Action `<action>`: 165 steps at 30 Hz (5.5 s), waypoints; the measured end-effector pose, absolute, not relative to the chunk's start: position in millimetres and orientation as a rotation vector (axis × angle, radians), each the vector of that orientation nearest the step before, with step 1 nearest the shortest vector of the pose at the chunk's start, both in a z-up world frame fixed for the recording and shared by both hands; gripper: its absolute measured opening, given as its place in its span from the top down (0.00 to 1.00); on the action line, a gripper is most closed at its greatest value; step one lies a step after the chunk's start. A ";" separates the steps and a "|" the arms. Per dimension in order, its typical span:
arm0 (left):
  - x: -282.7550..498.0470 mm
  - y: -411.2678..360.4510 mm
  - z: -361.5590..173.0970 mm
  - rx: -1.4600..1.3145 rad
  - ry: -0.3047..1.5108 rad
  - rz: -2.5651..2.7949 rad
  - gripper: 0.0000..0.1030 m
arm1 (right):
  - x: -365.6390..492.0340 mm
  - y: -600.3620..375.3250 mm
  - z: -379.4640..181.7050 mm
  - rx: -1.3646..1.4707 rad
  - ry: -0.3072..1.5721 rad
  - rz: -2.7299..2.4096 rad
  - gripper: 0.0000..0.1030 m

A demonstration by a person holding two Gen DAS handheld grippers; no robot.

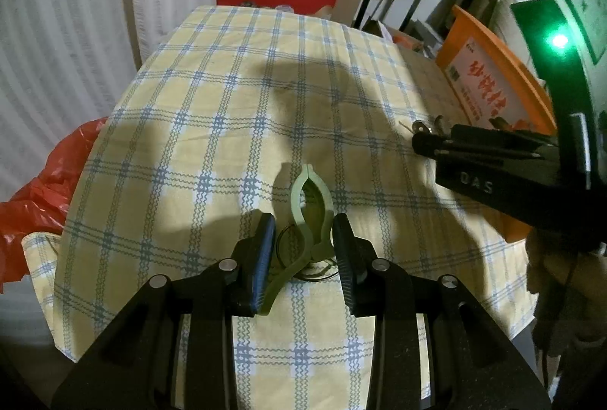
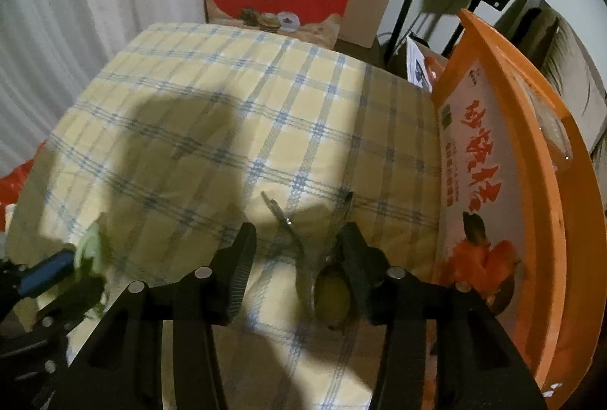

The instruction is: Organize objects

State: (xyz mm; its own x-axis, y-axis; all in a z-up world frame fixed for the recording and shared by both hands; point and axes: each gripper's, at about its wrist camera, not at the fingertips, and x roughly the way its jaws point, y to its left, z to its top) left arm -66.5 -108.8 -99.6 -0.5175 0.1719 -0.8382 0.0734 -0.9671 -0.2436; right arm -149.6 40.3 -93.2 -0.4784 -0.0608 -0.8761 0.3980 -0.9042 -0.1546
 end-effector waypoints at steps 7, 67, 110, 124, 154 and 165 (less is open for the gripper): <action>-66.4 -109.7 -99.5 -1.514 -0.397 2.656 0.71 | -162.6 42.4 -89.1 1.491 0.390 -2.384 0.62; -53.5 -19.6 20.6 -1.204 -0.306 2.656 0.63 | -61.9 149.5 33.3 1.069 0.005 -2.528 0.76; -110.6 140.8 13.0 -1.243 -0.025 2.578 0.63 | -91.2 297.9 9.2 1.181 -0.165 -2.652 0.76; -131.0 126.3 0.8 -1.347 -0.193 2.494 0.54 | -107.8 295.2 -18.8 1.217 -0.269 -2.596 0.76; -58.9 81.3 28.0 -1.216 -0.135 2.637 0.16 | -51.9 290.8 21.5 1.089 -0.051 -2.740 0.47; -26.7 66.1 25.5 -1.183 -0.092 2.701 0.05 | -28.1 280.6 25.1 1.057 0.032 -2.784 0.30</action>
